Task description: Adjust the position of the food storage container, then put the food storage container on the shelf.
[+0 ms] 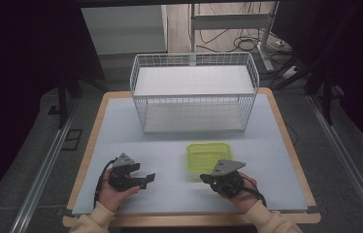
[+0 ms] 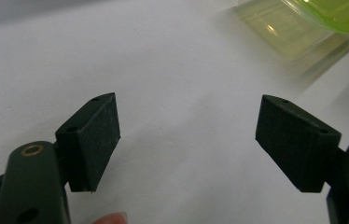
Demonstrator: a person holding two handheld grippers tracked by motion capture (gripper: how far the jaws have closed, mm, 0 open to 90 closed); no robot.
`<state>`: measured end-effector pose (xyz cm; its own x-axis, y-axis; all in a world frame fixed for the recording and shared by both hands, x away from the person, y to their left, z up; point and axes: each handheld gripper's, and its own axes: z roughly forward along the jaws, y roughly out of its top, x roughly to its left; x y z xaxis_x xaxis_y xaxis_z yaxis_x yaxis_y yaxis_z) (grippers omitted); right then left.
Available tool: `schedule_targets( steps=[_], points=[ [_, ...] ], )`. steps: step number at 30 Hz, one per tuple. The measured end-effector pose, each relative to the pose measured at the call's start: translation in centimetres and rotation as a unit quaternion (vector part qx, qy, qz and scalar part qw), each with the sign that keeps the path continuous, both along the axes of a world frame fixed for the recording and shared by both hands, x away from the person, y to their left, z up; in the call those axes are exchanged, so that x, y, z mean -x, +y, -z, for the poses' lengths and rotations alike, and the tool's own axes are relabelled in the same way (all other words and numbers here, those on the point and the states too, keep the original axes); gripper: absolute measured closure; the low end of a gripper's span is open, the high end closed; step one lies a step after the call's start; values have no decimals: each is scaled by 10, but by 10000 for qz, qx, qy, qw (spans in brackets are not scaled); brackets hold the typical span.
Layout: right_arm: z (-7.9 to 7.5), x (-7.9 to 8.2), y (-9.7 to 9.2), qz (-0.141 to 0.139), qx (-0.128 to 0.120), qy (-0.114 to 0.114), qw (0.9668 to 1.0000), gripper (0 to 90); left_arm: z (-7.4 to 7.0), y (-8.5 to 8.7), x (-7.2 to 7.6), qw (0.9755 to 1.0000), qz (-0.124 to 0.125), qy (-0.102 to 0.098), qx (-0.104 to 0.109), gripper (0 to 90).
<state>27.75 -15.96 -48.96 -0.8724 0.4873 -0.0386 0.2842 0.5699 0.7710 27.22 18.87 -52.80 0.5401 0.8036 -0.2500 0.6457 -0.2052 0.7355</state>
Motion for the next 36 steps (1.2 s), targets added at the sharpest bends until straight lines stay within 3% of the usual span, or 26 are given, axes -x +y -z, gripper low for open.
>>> schedule_targets(
  steps=[5,13,15,16,17,18,19,21,26,32,36],
  points=[
    [-16,-5,-34,293,-410,-9,9987,891,0,4,0,9999,-25,15,122,219],
    [-24,-8,-64,633,-669,-41,9957,862,-3,-4,-2,9999,74,-16,76,216],
    [-25,-9,-71,692,-755,-21,9947,813,-3,-5,-2,9999,67,-23,83,215],
    [-26,-12,-77,747,-877,65,9933,682,-4,-5,-1,9999,15,-11,147,210],
    [-26,-12,-77,747,-877,65,9933,682,-4,-5,-1,9999,15,-11,147,206],
    [-25,-13,-82,871,-968,109,9914,551,-5,-6,-2,9998,4,-29,171,202],
    [-25,-13,-82,871,-968,109,9914,551,-5,-6,-2,9998,4,-29,171,198],
    [-25,-15,-87,1038,-1027,133,9892,459,-5,-7,-2,9999,12,-58,138,191],
    [-23,-19,-92,1202,-1040,189,9871,369,-6,-7,-1,9998,18,-68,166,188],
    [-21,-24,-96,1318,-1095,384,9845,358,-8,-8,0,9999,21,-114,117,192],
    [-22,-28,-98,1420,-1133,530,9819,351,-15,-14,0,9996,141,-173,197,191]
  ],
)
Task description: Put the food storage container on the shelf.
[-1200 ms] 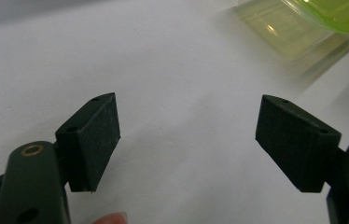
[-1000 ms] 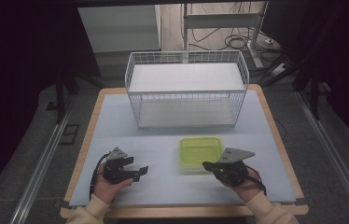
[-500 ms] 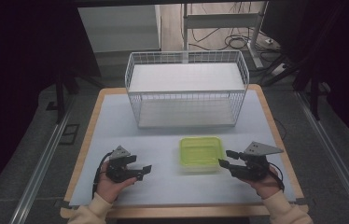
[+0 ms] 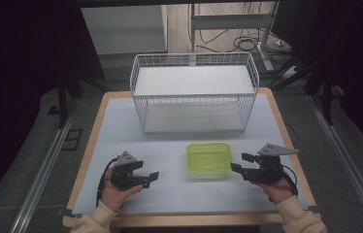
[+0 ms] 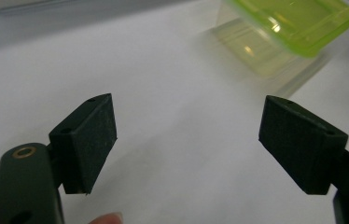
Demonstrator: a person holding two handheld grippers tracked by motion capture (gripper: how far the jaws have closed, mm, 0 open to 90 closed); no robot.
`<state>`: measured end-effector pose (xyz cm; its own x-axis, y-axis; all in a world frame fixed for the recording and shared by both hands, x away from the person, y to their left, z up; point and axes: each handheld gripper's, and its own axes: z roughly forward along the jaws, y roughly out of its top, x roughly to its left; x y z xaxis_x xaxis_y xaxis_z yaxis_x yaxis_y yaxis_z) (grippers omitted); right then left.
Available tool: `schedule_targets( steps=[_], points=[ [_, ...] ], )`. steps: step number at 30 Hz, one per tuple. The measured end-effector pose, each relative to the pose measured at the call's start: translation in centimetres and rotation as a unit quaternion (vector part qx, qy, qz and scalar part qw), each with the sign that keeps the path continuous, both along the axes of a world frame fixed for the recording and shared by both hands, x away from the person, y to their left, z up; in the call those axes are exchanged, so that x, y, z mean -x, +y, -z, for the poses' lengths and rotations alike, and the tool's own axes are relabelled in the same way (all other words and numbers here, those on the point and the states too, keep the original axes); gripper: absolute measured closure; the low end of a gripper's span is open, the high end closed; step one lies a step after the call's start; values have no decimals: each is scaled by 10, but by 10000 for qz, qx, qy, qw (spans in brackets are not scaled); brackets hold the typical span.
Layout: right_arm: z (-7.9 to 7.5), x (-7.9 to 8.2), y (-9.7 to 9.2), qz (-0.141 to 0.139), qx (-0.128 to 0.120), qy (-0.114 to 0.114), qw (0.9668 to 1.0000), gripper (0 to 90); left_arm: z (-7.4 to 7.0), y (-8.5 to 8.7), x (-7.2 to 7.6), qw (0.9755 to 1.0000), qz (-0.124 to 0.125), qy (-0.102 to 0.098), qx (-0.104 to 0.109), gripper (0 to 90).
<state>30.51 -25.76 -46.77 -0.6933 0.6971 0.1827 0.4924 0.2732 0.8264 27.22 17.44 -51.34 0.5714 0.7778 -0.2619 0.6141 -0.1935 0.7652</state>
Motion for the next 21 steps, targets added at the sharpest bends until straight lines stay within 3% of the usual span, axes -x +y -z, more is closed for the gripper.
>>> schedule_targets(
  steps=[6,11,16,21],
  points=[
    [-1,-7,-8,113,-146,221,9996,368,-5,-16,-11,9992,211,169,292,181],
    [1,-10,-8,151,-161,249,9994,368,-8,-23,-15,9978,338,279,501,195],
    [3,-11,-7,189,-118,260,9994,372,-13,-34,-27,9940,466,487,861,215],
    [2,-11,-8,180,-134,255,9994,383,-14,-49,-40,9906,543,687,1052,229]
  ],
)
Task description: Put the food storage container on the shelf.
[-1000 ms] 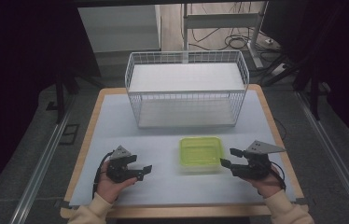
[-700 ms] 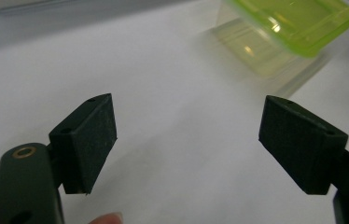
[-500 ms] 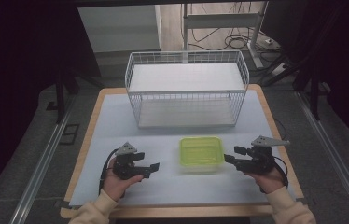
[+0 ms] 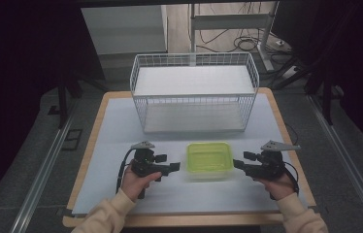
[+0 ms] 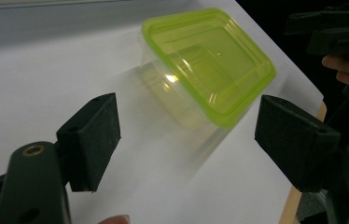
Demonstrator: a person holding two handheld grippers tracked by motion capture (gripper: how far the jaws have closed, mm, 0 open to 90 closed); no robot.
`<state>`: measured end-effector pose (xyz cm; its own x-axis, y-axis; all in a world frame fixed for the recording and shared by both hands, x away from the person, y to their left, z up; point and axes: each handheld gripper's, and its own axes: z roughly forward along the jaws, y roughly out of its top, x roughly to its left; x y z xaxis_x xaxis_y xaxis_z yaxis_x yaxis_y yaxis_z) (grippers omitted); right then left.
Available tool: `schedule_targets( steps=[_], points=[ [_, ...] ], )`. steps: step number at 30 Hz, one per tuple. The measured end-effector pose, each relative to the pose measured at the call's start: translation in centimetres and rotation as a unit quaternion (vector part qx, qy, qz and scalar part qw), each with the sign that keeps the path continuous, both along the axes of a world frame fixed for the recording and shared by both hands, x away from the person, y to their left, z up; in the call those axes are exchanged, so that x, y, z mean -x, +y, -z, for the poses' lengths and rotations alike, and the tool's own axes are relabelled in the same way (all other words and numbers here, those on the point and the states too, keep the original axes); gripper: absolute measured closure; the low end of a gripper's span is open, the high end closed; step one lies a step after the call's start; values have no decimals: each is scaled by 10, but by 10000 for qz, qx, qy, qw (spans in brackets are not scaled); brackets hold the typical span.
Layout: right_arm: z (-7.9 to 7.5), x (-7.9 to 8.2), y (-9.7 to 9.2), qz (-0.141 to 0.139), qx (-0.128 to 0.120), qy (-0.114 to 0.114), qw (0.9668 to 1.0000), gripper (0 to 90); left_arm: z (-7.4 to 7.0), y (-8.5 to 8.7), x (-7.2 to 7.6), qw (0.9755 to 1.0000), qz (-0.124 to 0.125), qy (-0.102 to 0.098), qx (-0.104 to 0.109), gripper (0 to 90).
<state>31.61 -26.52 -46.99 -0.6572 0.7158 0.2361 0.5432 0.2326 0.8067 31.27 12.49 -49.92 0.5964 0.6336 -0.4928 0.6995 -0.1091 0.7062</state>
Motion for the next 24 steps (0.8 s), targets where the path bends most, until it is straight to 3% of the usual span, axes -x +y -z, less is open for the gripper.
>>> schedule_targets(
  steps=[1,8,24],
  points=[
    [0,-2,0,-15,-34,55,10000,396,0,-4,-5,9999,17,99,121,240],
    [2,-8,2,-10,-87,154,9998,420,1,-12,-19,9988,-4,367,311,287],
    [10,-36,7,85,-222,665,9975,460,14,-21,-40,9952,-37,877,421,360]
  ],
)
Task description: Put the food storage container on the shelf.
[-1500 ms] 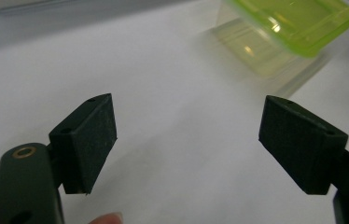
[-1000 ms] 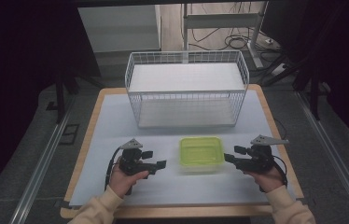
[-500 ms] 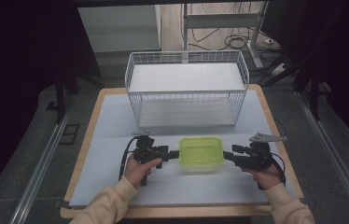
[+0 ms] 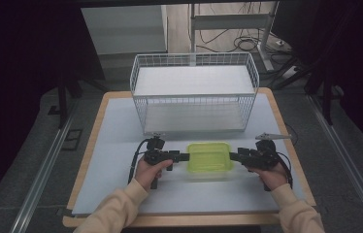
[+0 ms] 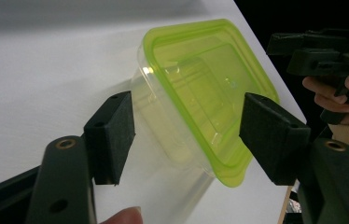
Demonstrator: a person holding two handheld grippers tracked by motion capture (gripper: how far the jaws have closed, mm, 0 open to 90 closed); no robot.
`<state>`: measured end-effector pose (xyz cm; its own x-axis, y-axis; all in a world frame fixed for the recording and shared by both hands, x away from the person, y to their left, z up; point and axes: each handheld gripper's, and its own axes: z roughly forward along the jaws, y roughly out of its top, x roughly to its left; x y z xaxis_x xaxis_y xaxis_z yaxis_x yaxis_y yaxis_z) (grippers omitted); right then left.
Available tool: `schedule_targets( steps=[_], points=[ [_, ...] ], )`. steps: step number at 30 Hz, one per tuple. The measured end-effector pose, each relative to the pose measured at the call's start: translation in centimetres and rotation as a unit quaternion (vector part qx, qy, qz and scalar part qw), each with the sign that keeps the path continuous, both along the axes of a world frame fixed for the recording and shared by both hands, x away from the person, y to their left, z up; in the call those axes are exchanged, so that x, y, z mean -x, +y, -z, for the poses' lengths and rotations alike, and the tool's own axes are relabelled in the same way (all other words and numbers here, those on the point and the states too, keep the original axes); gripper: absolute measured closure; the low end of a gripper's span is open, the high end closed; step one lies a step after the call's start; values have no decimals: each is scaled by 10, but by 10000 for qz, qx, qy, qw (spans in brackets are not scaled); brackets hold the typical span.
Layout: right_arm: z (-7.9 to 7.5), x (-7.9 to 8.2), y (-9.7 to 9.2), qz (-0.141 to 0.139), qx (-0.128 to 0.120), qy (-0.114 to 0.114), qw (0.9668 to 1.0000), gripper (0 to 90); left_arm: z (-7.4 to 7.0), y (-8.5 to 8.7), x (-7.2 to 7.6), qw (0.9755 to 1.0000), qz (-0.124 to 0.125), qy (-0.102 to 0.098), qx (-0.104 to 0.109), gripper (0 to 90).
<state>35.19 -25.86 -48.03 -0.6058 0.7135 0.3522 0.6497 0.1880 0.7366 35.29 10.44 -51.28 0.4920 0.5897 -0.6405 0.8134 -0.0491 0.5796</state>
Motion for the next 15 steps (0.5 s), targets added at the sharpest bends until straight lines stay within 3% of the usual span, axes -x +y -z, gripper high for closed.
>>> schedule_targets(
  steps=[8,15],
  points=[
    [7,-9,1,-15,-153,362,9992,478,4,-1,-4,9998,17,156,101,390],
    [15,-16,-1,-16,-380,806,9960,500,7,-3,-6,9996,50,246,147,401]
  ],
)
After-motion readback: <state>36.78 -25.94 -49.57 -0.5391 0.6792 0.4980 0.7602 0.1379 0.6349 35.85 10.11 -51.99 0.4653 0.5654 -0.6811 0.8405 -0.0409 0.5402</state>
